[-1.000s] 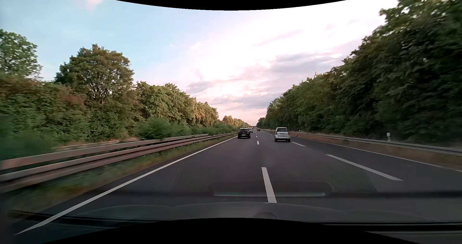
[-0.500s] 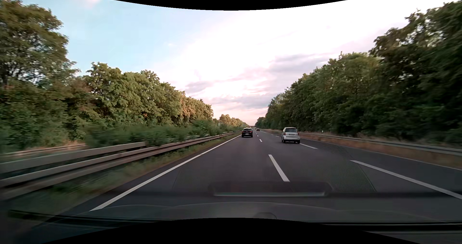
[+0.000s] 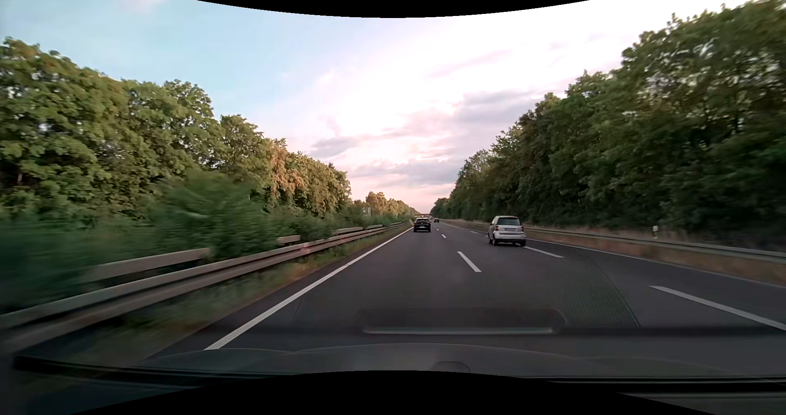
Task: Follow the waypoints while adhering to traffic rules and regulations
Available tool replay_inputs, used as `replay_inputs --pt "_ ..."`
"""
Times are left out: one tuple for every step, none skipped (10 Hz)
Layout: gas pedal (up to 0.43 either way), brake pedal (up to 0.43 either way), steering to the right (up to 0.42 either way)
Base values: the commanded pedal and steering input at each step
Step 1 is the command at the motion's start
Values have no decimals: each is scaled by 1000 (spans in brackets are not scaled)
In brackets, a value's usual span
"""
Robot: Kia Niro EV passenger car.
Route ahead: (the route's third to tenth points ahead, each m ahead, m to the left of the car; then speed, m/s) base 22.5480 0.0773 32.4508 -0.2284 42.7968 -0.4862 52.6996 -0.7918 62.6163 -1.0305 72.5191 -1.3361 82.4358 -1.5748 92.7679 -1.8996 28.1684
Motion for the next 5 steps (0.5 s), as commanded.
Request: replay_inputs --pt "280 0 3" --pt "280 0 3" --pt "280 0 3" --pt "280 0 3" --pt "280 0 3"
